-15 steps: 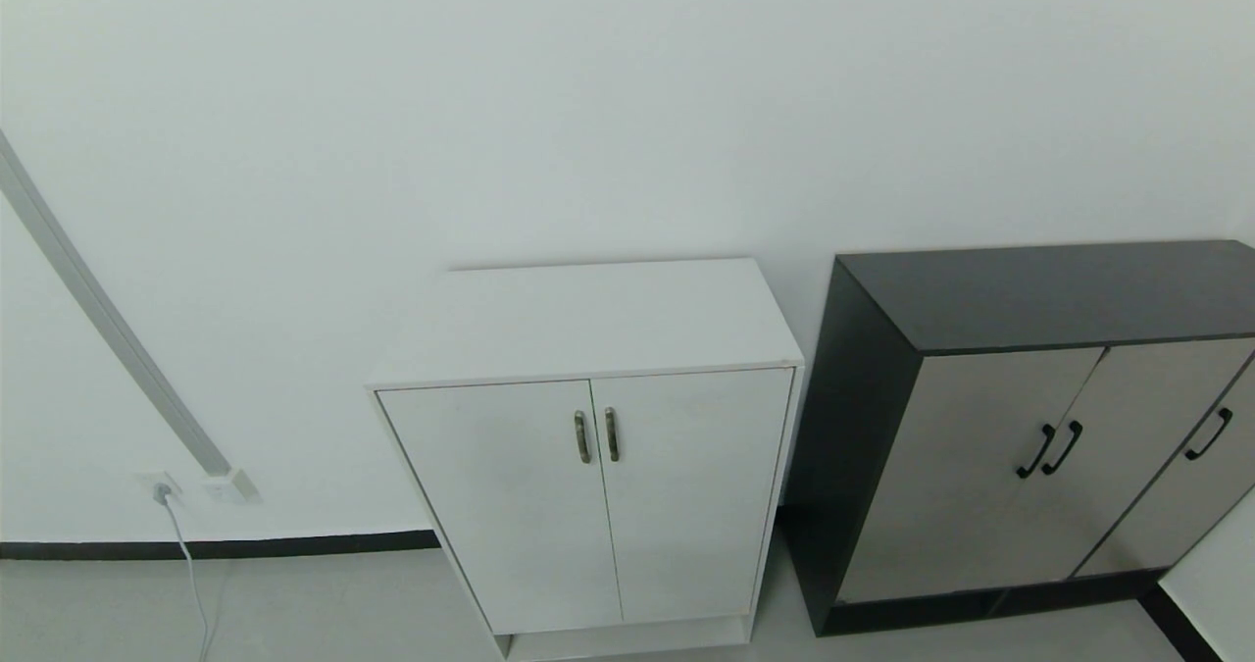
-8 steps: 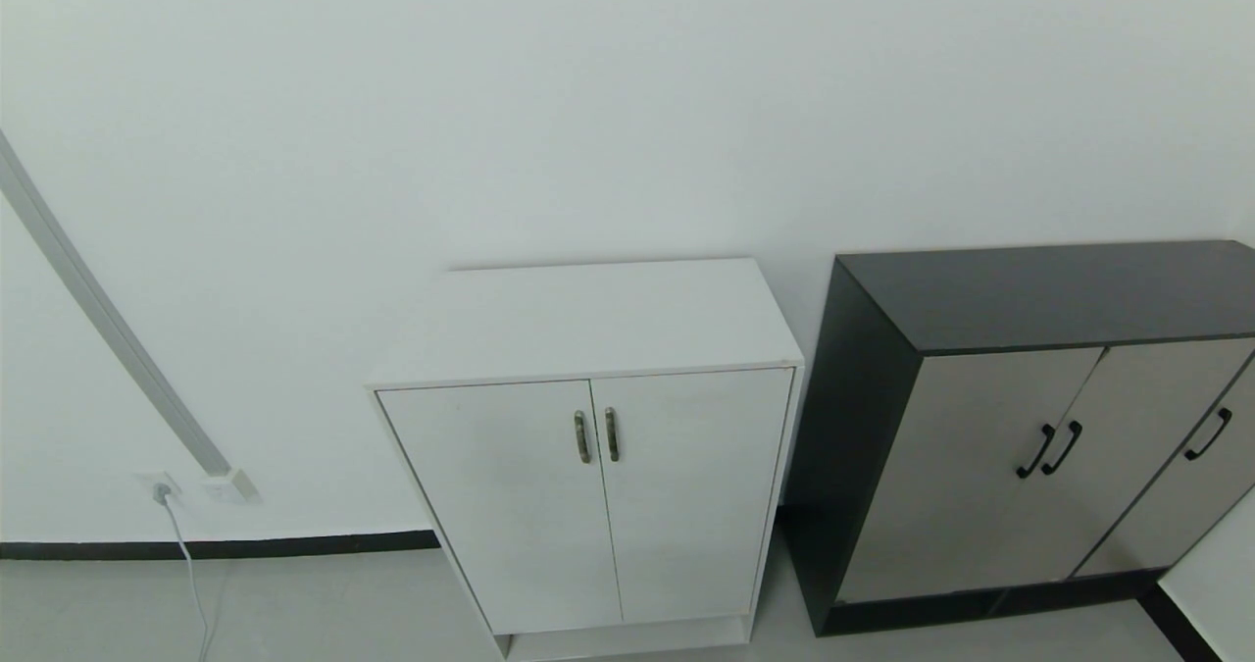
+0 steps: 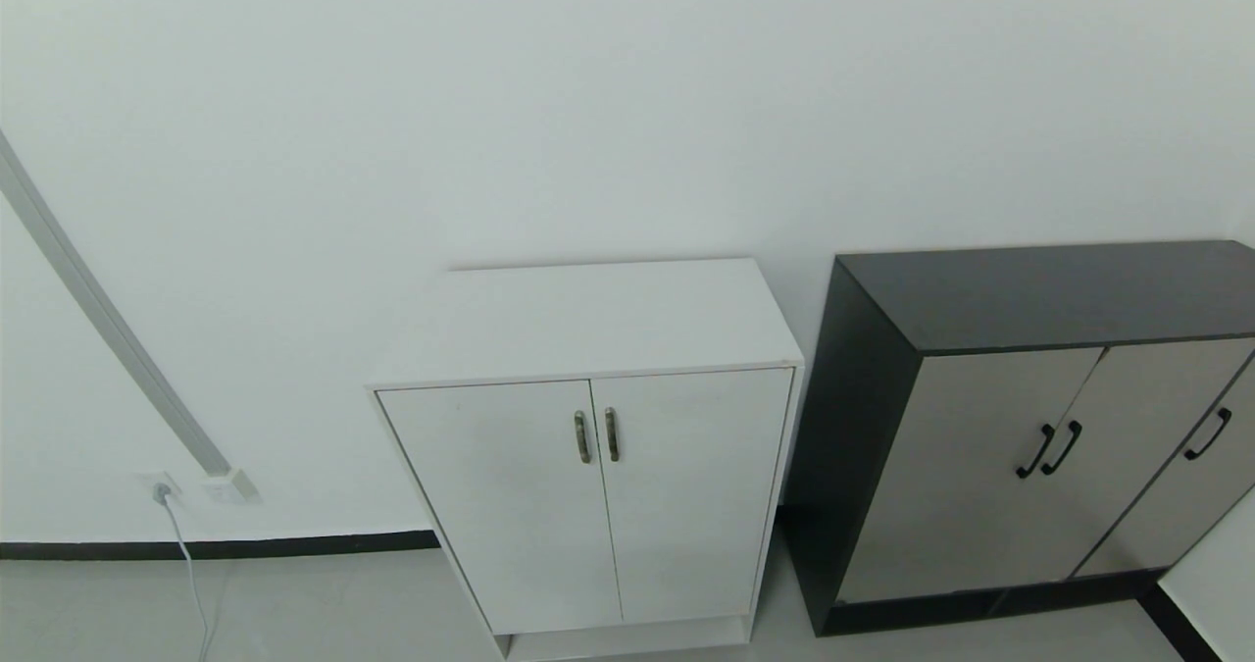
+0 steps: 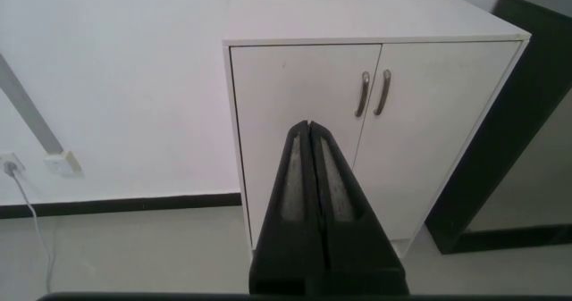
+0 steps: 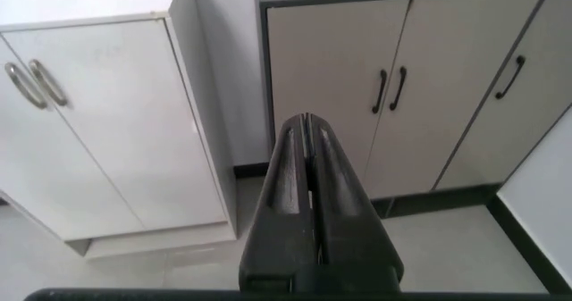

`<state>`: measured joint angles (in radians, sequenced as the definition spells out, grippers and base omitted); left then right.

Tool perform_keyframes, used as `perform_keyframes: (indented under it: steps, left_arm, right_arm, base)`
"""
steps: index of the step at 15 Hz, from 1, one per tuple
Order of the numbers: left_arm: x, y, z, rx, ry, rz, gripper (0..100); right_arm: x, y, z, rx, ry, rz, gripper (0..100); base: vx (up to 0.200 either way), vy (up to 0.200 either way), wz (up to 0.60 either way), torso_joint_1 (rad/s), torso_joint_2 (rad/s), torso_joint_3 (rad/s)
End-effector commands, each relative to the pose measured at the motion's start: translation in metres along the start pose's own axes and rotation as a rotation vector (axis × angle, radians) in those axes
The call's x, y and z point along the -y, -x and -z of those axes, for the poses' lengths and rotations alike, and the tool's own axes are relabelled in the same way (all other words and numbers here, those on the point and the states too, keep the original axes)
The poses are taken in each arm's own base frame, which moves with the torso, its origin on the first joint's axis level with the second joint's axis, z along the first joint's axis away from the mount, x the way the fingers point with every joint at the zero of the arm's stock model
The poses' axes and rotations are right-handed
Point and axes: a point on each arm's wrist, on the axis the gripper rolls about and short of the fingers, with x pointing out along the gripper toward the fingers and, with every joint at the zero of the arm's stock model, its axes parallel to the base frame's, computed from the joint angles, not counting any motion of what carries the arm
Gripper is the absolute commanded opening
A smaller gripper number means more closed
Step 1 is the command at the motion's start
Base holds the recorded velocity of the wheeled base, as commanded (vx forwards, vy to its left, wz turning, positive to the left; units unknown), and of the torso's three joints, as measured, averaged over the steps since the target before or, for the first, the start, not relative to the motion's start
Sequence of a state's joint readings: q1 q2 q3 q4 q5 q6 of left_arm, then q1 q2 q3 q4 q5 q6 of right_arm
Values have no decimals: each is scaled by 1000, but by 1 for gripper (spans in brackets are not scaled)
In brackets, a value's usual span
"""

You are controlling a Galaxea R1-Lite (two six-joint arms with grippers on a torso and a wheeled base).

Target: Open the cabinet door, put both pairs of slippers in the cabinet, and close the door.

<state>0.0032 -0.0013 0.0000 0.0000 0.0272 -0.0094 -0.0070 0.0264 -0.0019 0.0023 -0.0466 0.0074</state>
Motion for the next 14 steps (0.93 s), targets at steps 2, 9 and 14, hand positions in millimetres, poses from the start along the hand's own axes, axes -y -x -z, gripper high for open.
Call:
perform_keyframes:
  steps: [2, 9, 14]
  left_arm:
    - [0, 0, 0, -1, 0, 0, 0]
    - [0, 0, 0, -1, 4, 0, 0]
    - [0, 0, 0, -1, -6, 4, 0]
  right_arm:
    - [0, 2, 0, 22, -3, 8, 0]
    - [2, 2, 1, 29, -61, 63, 0]
    - [2, 2, 1, 29, -70, 60, 0]
  base:
    - [0, 0, 0, 0, 0, 0]
    - [0, 0, 0, 0, 0, 0]
    - [0, 0, 0, 0, 0, 0]
